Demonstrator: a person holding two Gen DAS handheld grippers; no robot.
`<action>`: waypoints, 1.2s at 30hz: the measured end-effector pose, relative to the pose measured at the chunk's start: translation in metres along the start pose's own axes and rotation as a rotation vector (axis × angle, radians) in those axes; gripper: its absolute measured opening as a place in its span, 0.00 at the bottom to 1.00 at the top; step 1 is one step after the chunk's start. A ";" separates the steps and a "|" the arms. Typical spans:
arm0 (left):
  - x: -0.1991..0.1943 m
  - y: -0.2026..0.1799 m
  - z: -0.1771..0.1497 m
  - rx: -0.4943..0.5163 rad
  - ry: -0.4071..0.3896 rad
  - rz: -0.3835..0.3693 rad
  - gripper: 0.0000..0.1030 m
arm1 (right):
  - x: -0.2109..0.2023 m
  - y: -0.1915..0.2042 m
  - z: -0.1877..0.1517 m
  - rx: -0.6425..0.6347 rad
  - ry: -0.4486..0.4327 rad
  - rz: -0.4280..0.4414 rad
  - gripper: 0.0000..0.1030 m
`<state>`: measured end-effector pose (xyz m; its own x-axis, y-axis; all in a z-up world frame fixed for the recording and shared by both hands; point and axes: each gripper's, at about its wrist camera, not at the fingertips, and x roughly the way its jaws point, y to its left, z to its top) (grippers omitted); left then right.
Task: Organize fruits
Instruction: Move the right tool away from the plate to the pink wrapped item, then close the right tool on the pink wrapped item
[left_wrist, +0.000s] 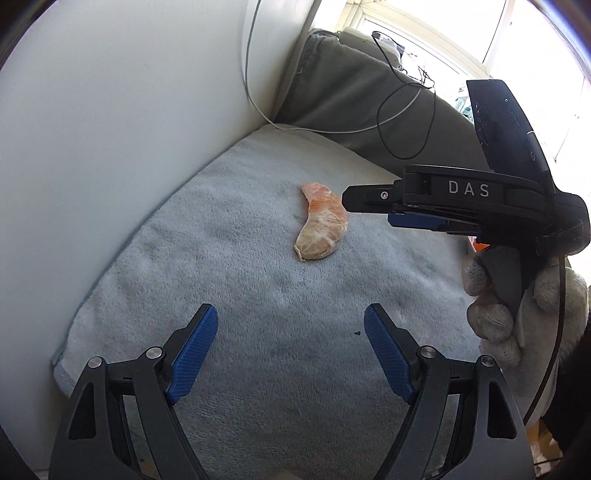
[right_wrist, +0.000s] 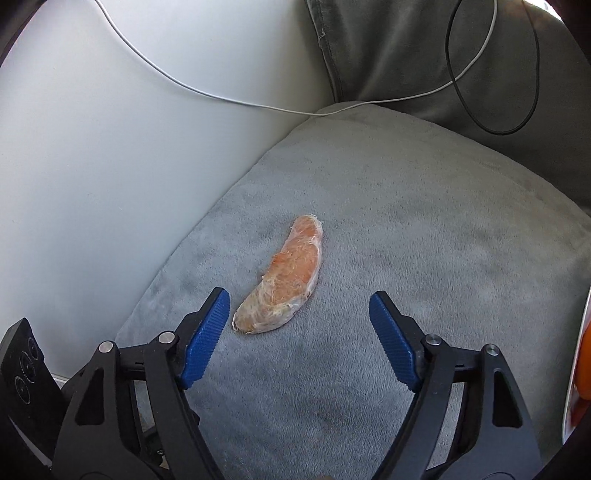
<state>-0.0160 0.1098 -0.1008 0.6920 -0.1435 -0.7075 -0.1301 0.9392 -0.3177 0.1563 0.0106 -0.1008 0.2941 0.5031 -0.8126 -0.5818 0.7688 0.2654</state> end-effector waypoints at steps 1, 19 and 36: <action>0.000 0.002 0.000 -0.002 0.001 0.000 0.79 | 0.004 0.002 0.000 0.000 0.005 -0.008 0.77; 0.003 0.012 -0.004 -0.001 -0.006 -0.001 0.79 | 0.047 0.023 0.011 -0.016 0.062 -0.102 0.64; 0.005 0.016 -0.004 -0.014 -0.009 -0.002 0.79 | 0.064 0.031 0.018 -0.146 0.070 -0.168 0.53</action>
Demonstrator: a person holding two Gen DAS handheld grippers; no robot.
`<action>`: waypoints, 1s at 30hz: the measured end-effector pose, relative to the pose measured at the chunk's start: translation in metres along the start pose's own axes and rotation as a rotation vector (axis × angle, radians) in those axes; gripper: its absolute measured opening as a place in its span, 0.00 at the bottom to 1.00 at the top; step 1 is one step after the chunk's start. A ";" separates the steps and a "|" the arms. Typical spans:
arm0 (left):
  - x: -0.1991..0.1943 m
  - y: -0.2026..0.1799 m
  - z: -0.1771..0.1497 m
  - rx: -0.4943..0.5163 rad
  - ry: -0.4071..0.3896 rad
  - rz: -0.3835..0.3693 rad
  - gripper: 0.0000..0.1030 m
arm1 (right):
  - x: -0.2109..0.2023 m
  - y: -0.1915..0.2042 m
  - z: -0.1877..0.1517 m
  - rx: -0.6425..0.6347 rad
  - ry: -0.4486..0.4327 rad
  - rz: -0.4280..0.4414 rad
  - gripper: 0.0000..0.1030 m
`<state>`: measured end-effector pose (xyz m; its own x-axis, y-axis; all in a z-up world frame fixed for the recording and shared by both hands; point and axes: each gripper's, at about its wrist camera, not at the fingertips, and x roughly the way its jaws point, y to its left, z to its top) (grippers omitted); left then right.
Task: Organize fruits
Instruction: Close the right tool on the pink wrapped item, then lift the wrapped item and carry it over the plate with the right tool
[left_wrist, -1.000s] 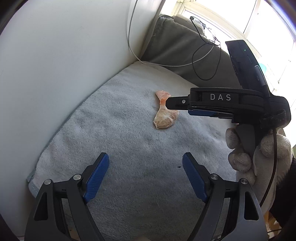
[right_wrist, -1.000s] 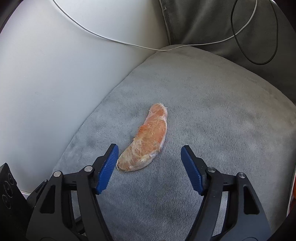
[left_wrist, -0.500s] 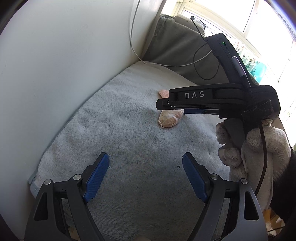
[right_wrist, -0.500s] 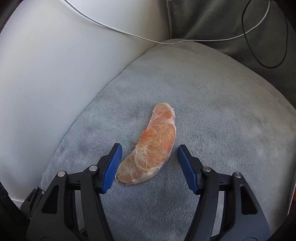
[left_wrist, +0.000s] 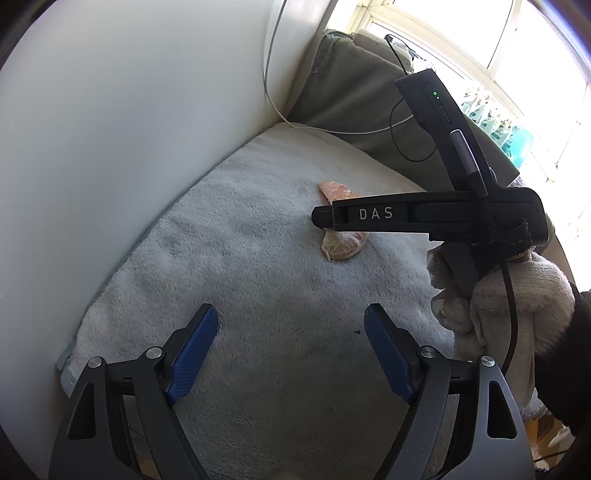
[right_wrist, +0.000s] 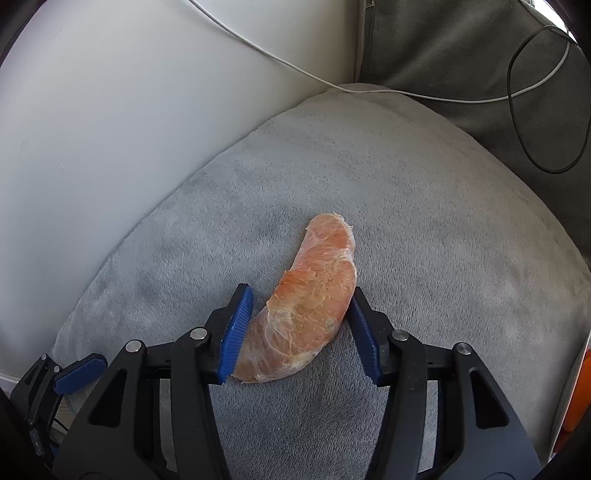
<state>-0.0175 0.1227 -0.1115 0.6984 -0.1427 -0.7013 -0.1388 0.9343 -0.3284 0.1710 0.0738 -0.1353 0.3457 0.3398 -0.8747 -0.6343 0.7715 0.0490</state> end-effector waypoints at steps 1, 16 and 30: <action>0.000 0.000 0.000 -0.001 0.000 0.001 0.79 | 0.000 0.000 0.000 -0.004 -0.001 0.001 0.53; 0.004 -0.003 0.003 -0.005 0.003 0.012 0.79 | -0.029 0.007 -0.018 -0.044 -0.058 0.032 0.40; 0.004 -0.004 0.006 -0.012 0.004 0.025 0.79 | -0.061 0.006 -0.038 -0.084 -0.129 0.009 0.39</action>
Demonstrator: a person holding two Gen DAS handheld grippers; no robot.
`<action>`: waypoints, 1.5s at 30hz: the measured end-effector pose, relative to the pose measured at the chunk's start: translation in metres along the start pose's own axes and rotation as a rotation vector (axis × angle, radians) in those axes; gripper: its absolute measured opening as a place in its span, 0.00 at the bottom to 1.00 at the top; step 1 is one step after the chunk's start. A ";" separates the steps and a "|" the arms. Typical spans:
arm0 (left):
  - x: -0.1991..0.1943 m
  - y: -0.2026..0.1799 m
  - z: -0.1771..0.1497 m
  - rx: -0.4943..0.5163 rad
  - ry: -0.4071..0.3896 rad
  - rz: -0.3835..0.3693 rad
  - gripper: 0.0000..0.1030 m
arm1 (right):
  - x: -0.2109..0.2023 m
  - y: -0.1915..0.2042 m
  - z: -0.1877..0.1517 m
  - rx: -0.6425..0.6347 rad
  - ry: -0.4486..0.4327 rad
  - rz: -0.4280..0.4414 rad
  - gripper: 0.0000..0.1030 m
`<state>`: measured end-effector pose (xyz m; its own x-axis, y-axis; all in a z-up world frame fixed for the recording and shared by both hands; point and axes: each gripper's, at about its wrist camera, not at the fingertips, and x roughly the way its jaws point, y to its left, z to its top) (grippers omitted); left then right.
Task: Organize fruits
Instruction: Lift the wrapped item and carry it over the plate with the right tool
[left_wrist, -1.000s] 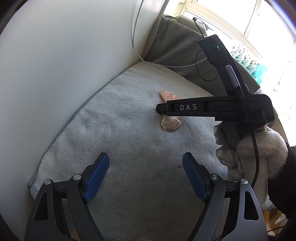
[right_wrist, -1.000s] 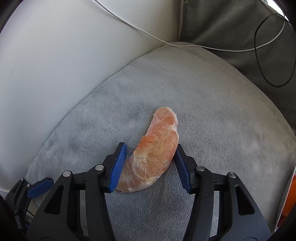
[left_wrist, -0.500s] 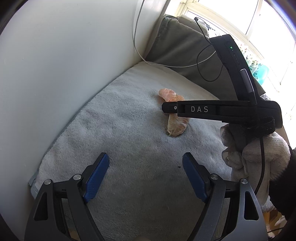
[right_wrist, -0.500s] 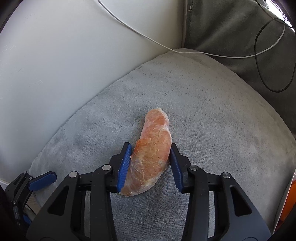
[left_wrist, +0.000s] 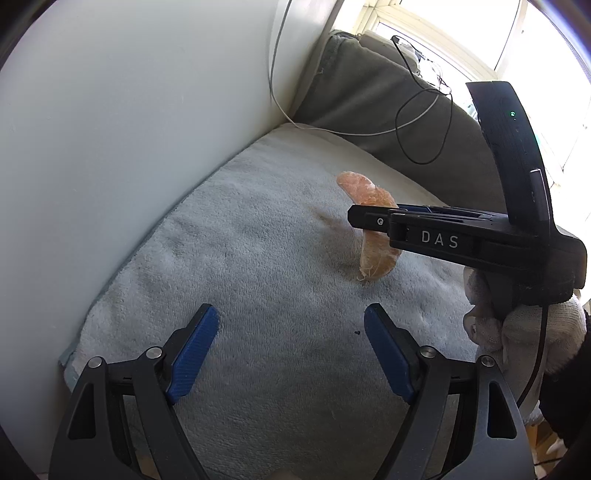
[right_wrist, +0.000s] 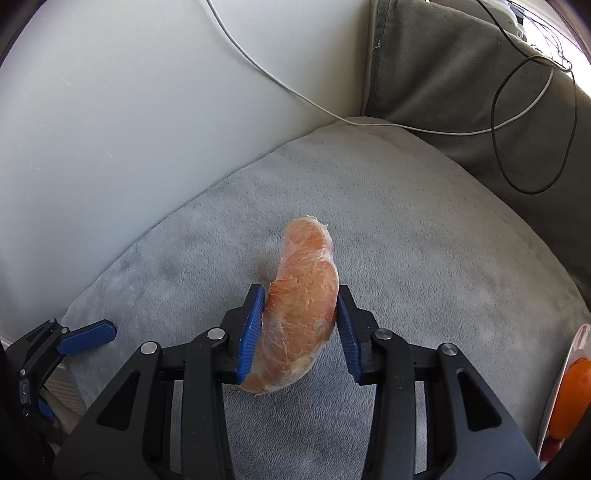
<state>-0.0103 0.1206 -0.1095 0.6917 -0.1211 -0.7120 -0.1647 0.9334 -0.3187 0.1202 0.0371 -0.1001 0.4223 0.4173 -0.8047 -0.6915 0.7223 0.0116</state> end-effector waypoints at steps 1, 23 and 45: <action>0.000 -0.001 0.000 0.001 0.000 0.001 0.79 | -0.002 -0.002 0.000 0.000 -0.007 -0.001 0.39; -0.010 -0.044 0.000 0.077 -0.007 -0.001 0.79 | -0.067 -0.050 -0.026 0.104 -0.148 -0.004 0.39; 0.000 -0.101 0.001 0.179 0.016 -0.037 0.79 | -0.143 -0.136 -0.065 0.265 -0.263 -0.119 0.39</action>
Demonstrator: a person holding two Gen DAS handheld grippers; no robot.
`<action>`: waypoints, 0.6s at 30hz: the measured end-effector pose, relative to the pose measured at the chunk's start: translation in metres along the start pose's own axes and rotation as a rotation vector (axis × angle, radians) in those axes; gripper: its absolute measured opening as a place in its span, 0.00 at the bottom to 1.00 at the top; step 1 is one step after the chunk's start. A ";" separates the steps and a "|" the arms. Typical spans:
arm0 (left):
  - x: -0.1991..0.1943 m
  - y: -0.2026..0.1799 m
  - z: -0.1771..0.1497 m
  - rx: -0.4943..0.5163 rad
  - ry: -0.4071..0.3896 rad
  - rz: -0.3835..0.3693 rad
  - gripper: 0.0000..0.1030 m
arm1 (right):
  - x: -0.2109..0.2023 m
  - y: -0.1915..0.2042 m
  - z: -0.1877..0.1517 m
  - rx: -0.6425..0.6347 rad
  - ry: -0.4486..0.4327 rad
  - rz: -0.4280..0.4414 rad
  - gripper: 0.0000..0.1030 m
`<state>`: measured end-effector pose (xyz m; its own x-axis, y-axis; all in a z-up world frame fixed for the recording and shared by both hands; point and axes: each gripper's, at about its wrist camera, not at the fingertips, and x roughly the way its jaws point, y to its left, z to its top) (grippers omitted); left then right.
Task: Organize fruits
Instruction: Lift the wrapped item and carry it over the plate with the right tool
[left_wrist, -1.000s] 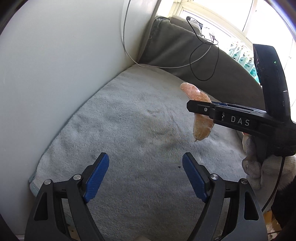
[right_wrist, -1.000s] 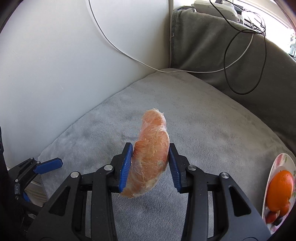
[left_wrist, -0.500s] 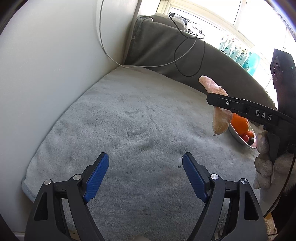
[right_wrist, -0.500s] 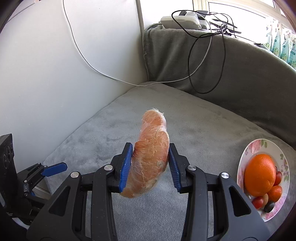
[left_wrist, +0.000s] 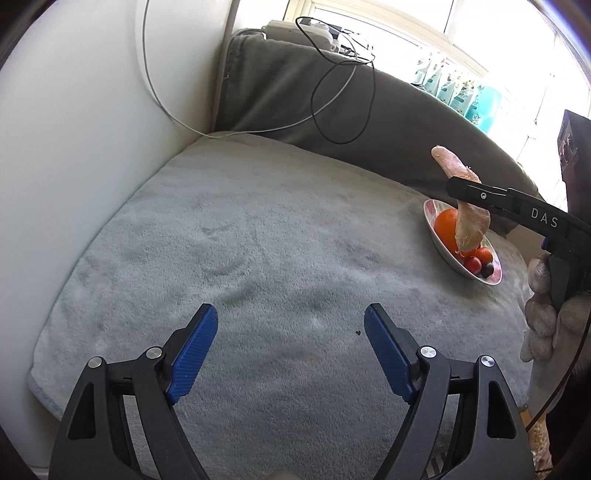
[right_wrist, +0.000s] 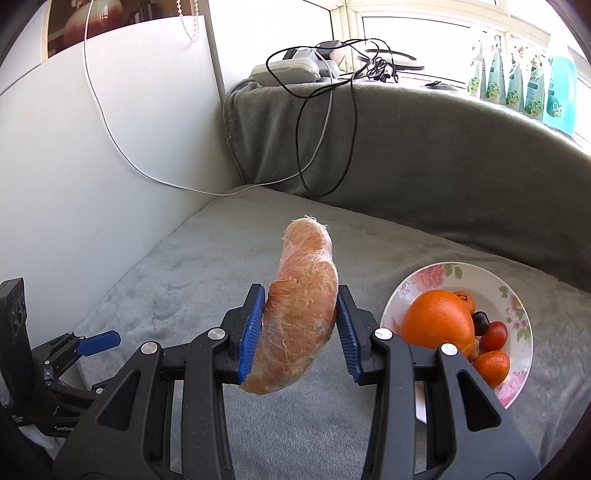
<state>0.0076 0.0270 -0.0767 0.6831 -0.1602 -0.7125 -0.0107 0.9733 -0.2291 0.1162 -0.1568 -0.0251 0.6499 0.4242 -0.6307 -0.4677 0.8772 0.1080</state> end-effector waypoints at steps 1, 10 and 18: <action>0.000 -0.002 0.000 0.004 0.000 -0.002 0.79 | -0.002 -0.004 0.000 0.006 -0.003 -0.006 0.39; 0.005 -0.025 0.002 0.039 0.005 -0.020 0.79 | -0.023 -0.044 -0.004 0.058 -0.029 -0.059 0.39; 0.010 -0.045 0.005 0.071 0.013 -0.040 0.79 | -0.038 -0.079 -0.008 0.100 -0.041 -0.113 0.39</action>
<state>0.0184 -0.0172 -0.0705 0.6722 -0.2007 -0.7127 0.0684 0.9753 -0.2101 0.1238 -0.2443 -0.0160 0.7199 0.3288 -0.6112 -0.3298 0.9369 0.1156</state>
